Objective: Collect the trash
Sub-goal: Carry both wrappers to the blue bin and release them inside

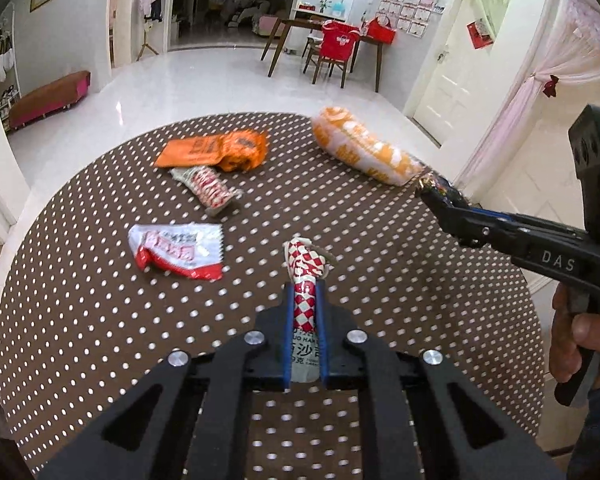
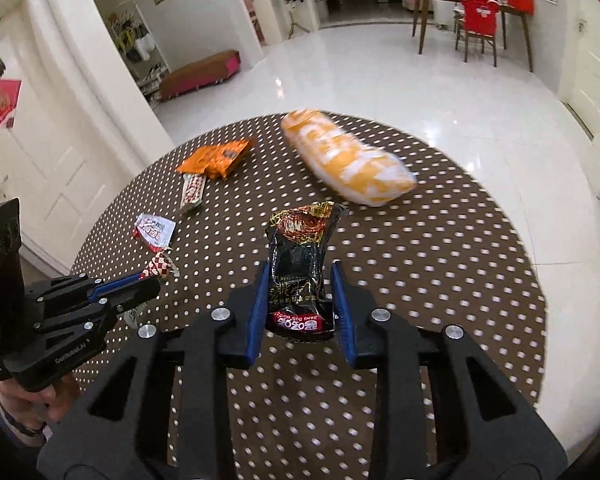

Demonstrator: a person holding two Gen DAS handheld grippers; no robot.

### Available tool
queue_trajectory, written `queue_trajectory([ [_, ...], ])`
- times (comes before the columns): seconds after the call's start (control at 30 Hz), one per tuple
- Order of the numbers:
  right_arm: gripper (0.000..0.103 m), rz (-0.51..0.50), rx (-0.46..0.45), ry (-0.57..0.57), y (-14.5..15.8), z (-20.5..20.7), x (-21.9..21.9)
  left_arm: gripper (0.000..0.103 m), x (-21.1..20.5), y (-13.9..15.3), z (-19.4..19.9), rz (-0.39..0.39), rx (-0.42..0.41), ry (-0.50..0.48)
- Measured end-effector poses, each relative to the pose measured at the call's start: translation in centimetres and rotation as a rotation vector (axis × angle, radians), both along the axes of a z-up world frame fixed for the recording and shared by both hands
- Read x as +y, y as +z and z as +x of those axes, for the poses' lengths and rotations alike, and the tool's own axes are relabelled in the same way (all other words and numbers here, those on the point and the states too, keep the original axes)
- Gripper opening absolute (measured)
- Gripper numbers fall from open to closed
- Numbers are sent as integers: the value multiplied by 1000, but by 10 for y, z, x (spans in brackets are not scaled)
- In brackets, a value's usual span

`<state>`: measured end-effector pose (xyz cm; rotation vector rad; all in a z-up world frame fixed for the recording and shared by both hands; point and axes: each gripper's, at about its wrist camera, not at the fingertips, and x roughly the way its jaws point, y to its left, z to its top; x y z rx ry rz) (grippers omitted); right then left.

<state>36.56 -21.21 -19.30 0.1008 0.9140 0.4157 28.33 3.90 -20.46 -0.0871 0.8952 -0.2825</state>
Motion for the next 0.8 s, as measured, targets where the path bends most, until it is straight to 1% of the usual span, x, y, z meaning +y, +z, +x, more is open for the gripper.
queue_trajectory([
  [0.17, 30, 40, -17, -33, 7, -12, -20, 9, -26, 16, 0, 5, -35, -20],
  [0.3, 30, 73, -39, -64, 18, -19, -41, 9, -52, 30, 6, 10, -61, -35],
  [0.43, 30, 111, -68, -110, 31, -29, -73, 9, -81, 43, 8, 11, -89, -66],
  [0.47, 30, 119, -75, -127, 35, -32, -83, 9, -83, 46, 8, 11, -94, -75],
  [0.6, 30, 152, -102, -196, 47, -44, -123, 9, -114, 60, 10, 10, -117, -131],
  [0.73, 30, 175, -138, -290, 57, -63, -171, 9, -161, 72, 7, 10, -142, -219],
  [0.8, 30, 177, -144, -334, 58, -70, -191, 9, -180, 72, 6, 8, -144, -256],
])
